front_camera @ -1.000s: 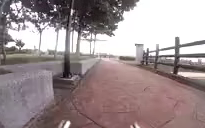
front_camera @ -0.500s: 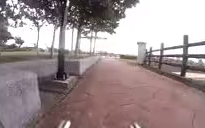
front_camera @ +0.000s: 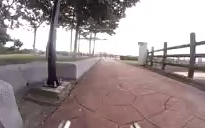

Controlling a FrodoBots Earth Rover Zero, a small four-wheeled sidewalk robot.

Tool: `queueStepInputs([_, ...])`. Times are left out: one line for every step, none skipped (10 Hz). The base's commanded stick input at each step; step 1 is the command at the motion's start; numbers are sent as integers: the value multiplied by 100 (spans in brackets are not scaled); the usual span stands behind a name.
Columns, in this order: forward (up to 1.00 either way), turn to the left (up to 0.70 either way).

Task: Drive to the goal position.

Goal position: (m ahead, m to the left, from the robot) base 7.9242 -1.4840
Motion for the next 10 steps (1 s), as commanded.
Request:
queueStepInputs([70, 7])
queueStepInputs([70, 7])
queueStepInputs([70, 7])
queueStepInputs([70, 7])
queueStepInputs([70, 7])
queueStepInputs([70, 7])
queueStepInputs([70, 7])
queueStepInputs([70, -7])
queueStepInputs([70, -22])
queueStepInputs([70, -8])
